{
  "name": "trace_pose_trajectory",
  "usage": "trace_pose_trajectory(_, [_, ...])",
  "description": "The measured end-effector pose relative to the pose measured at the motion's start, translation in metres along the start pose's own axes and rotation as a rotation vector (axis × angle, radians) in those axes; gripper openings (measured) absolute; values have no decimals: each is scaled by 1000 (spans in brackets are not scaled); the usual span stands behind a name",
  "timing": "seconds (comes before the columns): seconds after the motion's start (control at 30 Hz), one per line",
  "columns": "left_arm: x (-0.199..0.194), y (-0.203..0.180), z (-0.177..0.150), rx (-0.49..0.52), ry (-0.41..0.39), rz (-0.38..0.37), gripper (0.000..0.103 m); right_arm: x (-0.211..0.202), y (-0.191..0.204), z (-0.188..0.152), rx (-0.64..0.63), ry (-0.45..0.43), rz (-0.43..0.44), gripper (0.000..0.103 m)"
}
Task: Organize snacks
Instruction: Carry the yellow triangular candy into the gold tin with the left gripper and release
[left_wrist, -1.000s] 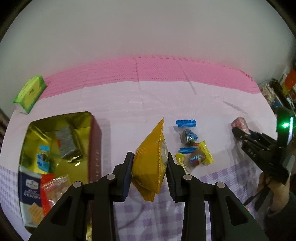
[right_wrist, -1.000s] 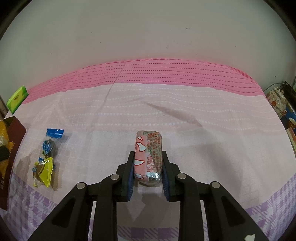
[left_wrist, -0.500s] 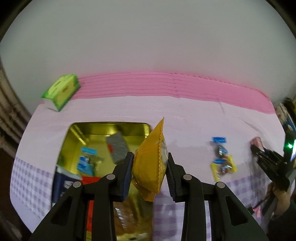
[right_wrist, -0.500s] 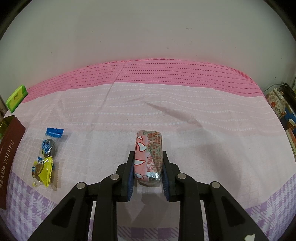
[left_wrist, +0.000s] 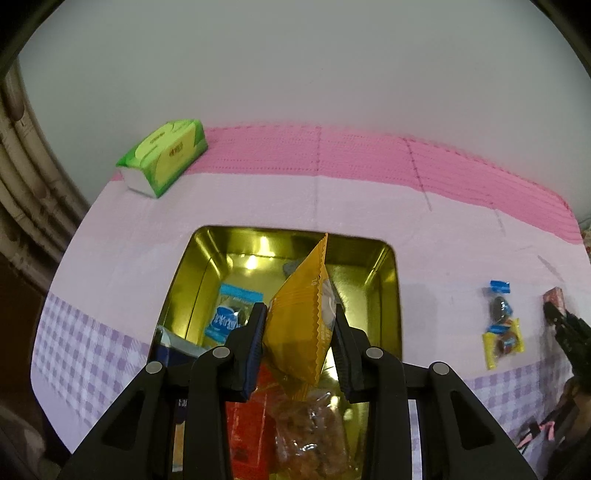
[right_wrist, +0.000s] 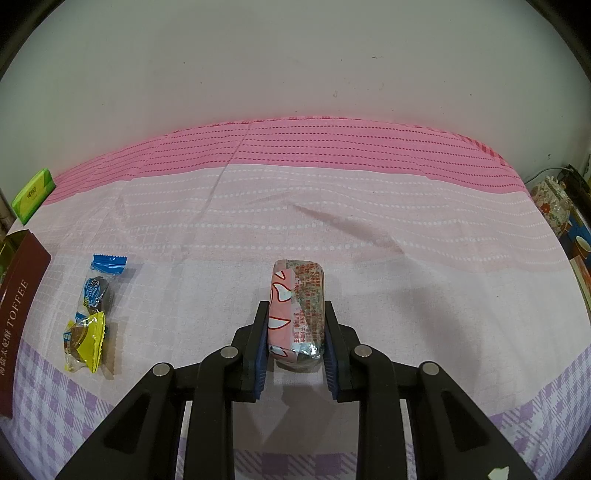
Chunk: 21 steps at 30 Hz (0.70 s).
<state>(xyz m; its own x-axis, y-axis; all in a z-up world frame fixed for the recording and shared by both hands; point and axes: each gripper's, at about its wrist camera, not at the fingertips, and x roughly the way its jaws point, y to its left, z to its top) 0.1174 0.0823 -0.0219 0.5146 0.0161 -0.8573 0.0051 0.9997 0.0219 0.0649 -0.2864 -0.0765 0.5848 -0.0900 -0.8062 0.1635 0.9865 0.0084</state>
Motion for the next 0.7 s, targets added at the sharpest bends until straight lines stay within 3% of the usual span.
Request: trace_pose_trajectory(0.7, [32, 9, -9, 18, 72, 48, 35, 0, 0, 0, -1, 1, 1, 24])
